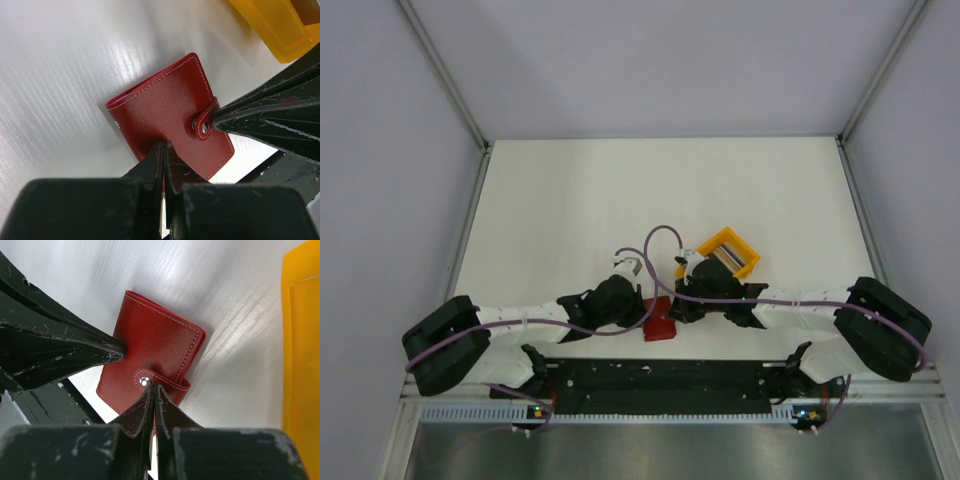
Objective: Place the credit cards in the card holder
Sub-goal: Close the card holder at the center of the board.
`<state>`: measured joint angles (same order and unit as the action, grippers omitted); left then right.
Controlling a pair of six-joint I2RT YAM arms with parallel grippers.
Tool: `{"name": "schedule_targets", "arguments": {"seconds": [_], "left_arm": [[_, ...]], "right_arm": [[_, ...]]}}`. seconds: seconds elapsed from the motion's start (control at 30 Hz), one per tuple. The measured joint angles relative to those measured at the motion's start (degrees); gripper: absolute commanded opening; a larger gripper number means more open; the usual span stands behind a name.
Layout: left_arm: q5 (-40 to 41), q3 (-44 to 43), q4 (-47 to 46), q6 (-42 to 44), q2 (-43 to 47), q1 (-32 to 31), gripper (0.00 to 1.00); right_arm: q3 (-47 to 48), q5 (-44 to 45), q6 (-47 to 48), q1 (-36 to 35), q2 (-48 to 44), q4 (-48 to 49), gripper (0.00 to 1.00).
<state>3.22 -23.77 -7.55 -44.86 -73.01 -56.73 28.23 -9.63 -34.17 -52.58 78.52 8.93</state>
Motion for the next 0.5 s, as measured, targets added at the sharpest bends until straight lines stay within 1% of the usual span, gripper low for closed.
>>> {"name": "schedule_targets", "arguments": {"seconds": [0.5], "left_arm": [[-0.2,0.0,-0.4,0.0,-0.3,0.0,0.00]], "right_arm": [[0.3,-1.2,-0.4,0.0,1.7,2.1,0.00]]}}
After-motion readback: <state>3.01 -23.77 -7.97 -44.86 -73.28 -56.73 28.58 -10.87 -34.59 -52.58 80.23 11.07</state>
